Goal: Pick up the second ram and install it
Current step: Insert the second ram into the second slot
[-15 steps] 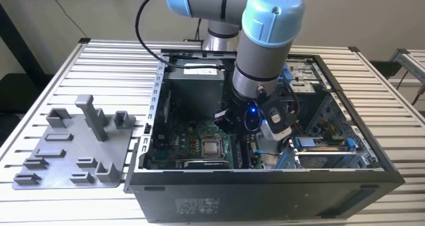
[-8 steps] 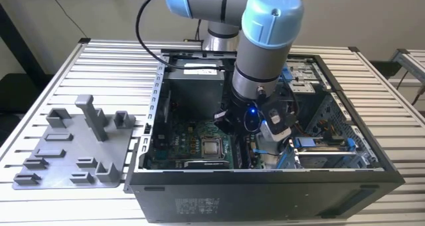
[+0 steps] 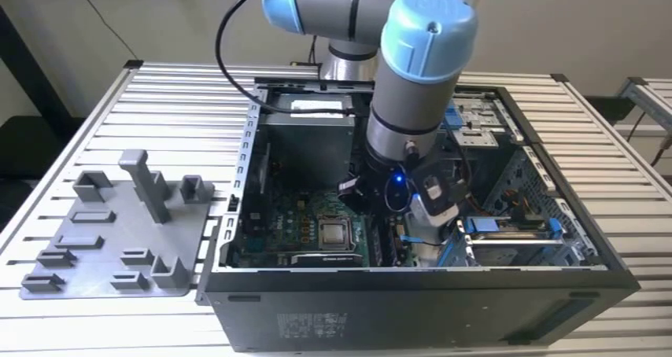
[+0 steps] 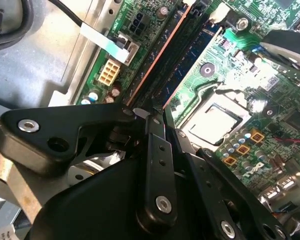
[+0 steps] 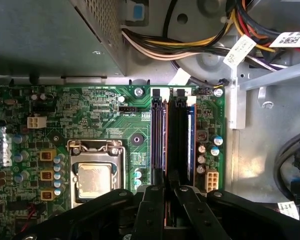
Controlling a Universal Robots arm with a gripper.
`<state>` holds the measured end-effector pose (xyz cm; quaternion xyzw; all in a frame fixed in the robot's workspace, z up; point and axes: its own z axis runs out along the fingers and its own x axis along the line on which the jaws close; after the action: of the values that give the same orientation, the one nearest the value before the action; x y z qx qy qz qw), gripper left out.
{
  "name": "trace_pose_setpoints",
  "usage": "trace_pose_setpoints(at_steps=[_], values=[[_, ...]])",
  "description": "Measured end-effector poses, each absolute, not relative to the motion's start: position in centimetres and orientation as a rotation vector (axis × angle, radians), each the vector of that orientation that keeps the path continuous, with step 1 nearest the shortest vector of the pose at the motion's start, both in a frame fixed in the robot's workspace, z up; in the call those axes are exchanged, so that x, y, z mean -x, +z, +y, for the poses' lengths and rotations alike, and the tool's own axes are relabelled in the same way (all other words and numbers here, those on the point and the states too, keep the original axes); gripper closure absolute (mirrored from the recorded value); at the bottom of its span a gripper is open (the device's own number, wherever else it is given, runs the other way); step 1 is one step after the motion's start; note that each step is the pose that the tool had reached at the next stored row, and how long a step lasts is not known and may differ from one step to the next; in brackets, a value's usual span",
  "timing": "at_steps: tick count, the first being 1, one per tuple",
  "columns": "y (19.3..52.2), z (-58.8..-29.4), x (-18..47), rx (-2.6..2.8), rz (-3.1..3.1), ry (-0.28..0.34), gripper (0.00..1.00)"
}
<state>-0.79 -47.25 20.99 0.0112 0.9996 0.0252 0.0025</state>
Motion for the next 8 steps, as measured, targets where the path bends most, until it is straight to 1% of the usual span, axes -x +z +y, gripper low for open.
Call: trace_pose_setpoints(at_steps=[8], values=[[20.95,-47.25,0.80,-0.035,3.136,0.079,0.86]])
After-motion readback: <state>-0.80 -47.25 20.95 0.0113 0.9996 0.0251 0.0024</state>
